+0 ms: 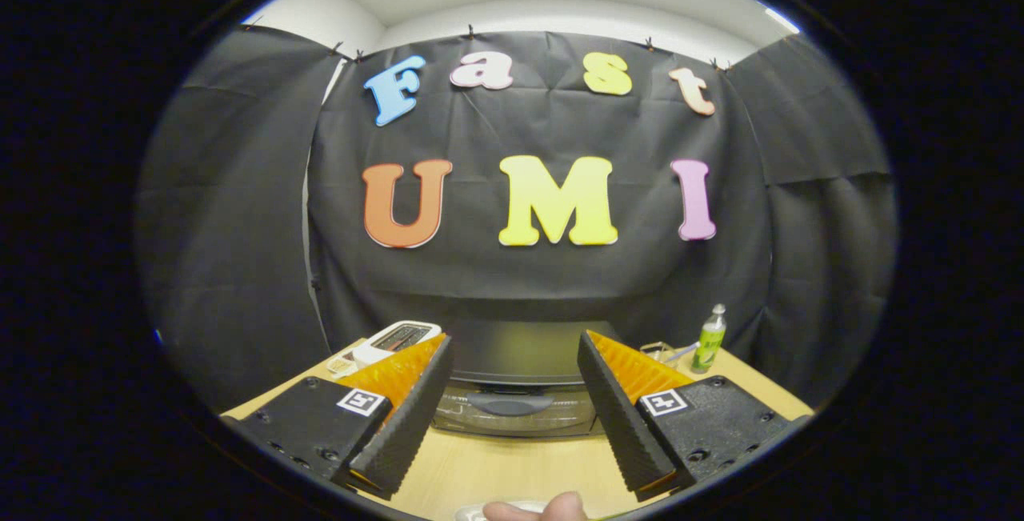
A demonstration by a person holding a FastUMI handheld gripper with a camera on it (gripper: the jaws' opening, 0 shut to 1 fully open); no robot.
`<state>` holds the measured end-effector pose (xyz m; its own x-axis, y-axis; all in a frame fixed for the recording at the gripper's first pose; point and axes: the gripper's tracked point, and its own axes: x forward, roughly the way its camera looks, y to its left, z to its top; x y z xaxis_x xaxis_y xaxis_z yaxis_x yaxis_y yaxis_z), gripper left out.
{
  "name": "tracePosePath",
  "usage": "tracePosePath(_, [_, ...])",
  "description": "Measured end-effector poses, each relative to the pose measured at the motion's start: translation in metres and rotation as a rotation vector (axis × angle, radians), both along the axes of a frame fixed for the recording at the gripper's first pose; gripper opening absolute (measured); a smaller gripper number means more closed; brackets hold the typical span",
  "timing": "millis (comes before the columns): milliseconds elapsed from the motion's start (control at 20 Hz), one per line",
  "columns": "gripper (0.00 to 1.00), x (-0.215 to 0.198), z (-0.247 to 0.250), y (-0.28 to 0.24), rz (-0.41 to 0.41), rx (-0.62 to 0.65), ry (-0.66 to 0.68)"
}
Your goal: Open the toaster oven, put the food inside, and close the toaster oven door.
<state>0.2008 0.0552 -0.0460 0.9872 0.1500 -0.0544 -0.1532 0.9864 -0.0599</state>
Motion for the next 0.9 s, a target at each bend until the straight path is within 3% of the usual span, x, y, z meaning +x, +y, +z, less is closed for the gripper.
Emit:
tracePosePath(200, [1.00,-0.060,0.053,-0.018,-0.017,0.000,-0.060])
tracePosePath(400, [1.00,-0.115,0.064,-0.034,-0.016,-0.018,-0.089])
tracePosePath(600, [1.00,-0.150,0.054,-0.031,0.020,-0.029,-0.095])
tracePosePath(900, [1.00,-0.171,0.059,-0.028,0.044,-0.009,-0.130])
